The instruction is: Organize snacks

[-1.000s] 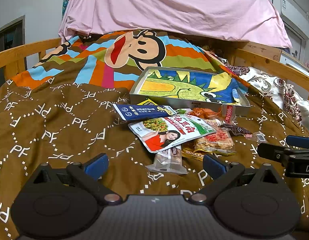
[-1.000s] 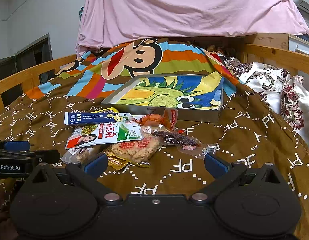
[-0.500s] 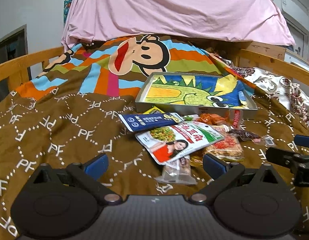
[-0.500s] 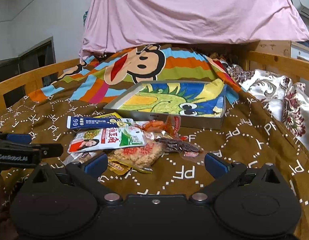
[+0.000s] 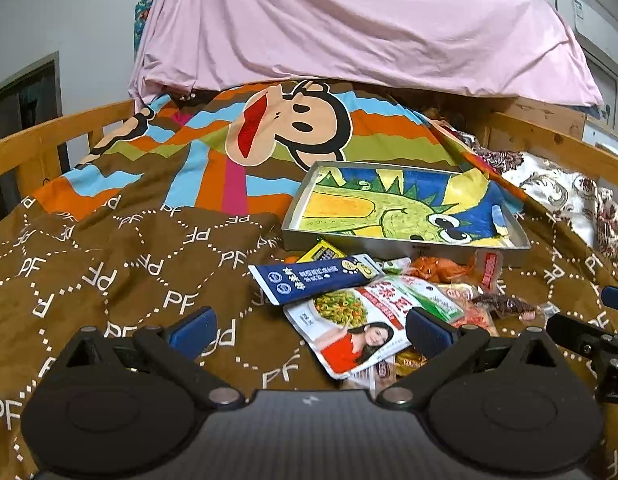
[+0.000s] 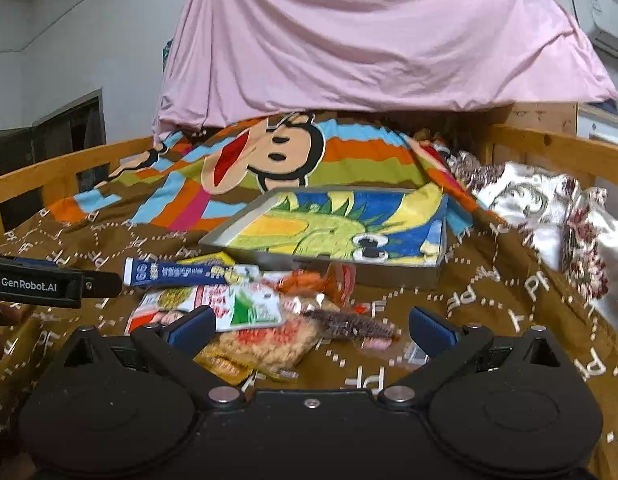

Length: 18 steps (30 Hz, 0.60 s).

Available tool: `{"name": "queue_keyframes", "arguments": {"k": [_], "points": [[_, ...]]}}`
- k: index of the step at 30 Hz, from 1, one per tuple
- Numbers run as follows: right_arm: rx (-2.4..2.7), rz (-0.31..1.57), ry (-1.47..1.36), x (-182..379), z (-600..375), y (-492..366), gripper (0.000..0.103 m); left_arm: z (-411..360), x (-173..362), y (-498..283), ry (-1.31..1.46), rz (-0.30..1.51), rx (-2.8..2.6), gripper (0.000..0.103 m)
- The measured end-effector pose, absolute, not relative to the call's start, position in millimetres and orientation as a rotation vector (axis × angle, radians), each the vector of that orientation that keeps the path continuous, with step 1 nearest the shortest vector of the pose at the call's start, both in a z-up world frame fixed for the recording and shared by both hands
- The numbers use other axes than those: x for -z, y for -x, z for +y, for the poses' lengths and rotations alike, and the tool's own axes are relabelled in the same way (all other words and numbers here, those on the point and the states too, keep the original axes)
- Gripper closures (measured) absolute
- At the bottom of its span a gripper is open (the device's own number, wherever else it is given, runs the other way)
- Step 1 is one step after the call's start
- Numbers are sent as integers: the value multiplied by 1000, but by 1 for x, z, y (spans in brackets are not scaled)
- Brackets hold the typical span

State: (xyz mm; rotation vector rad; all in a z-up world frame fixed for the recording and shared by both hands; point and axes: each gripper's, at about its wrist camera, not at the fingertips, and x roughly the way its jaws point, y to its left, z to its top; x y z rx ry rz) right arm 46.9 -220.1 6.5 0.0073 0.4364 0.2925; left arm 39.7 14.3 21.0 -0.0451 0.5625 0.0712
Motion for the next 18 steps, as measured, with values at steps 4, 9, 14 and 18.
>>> {"name": "queue_keyframes", "arguments": {"k": [4,9,14,18], "points": [[-280,392,10,-11,-216,-55,1,17,-26,-45,42,552,-76,0],[-274,385,27,-16,-208,-66,1,18,-29,-49,26,548,-76,0],[-243,417,53,-20,-192,-82,1,19,-30,-57,15,554,-78,0],[-250,415,47,-25,-181,-93,1,21,-31,-65,12,555,-87,0]]}}
